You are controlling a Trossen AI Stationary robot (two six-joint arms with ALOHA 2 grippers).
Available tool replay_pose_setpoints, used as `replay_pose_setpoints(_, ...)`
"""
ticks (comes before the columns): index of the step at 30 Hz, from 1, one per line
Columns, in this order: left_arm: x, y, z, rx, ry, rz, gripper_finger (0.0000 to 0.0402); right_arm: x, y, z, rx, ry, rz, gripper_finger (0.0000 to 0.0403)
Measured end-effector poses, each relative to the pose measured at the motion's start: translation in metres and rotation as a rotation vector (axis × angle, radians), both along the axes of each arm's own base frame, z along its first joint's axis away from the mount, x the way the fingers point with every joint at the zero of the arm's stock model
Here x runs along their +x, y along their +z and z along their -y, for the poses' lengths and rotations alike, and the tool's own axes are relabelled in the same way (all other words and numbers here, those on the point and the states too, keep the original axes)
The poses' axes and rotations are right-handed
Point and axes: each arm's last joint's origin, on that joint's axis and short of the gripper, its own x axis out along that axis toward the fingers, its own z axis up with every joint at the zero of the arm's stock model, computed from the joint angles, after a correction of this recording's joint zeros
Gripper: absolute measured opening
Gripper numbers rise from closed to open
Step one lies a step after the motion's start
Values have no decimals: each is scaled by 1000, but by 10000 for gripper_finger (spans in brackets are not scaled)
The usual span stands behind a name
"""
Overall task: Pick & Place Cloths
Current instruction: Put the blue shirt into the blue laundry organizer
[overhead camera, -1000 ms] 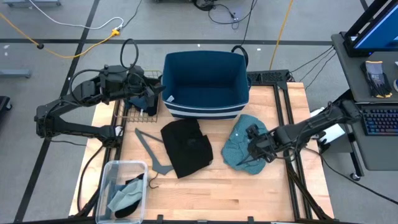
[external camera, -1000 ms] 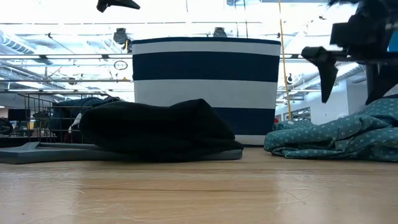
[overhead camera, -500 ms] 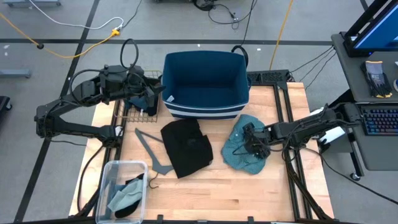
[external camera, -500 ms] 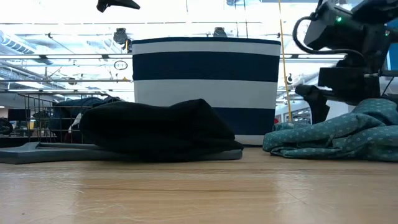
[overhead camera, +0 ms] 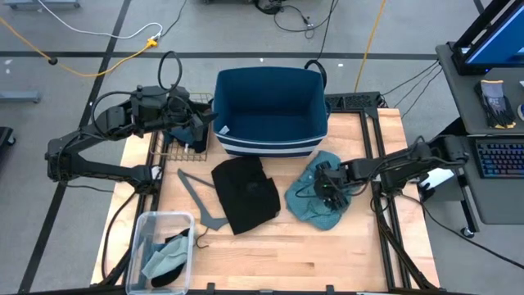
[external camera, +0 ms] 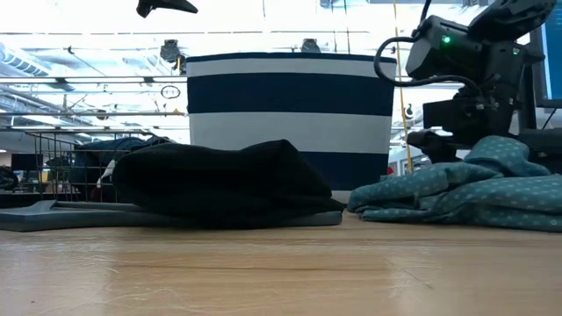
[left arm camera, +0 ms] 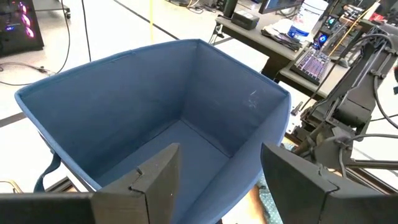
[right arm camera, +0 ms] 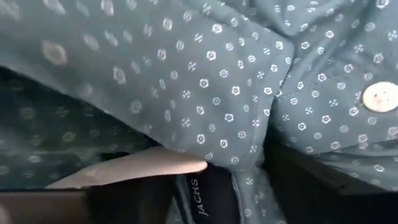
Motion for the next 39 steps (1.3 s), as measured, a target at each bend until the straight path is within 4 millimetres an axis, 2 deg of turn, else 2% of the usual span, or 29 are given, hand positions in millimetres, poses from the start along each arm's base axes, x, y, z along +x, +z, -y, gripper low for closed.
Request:
replay_pose_setpoints(8, 0, 0, 0, -1, 0, 1, 228, -1, -2, 0, 0, -7, -18, 68)
replay_pose_setpoints(11, 0, 0, 0, -2, 1, 2, 228, -1, -2, -2, 1, -14, -24, 27)
replay_pose_setpoints(17, 0, 0, 0, -11, 5, 7, 227, 1, 3, -12, 23, 3, -39, 27)
replay_pose_setpoints(21, 0, 0, 0, -29, 12, 17, 227, 10, 15, -20, 115, -54, -41, 27)
replay_pose_setpoints(27, 0, 0, 0, -33, 14, 19, 227, 26, 43, -35, 220, -102, -41, 27)
replay_pose_setpoints(32, 0, 0, 0, -36, 15, 22, 227, 38, 74, -49, 275, -101, 62, 27)
replay_pose_setpoints(39, 0, 0, 0, -52, 20, 30, 228, 40, 113, -69, 274, -85, 188, 27)
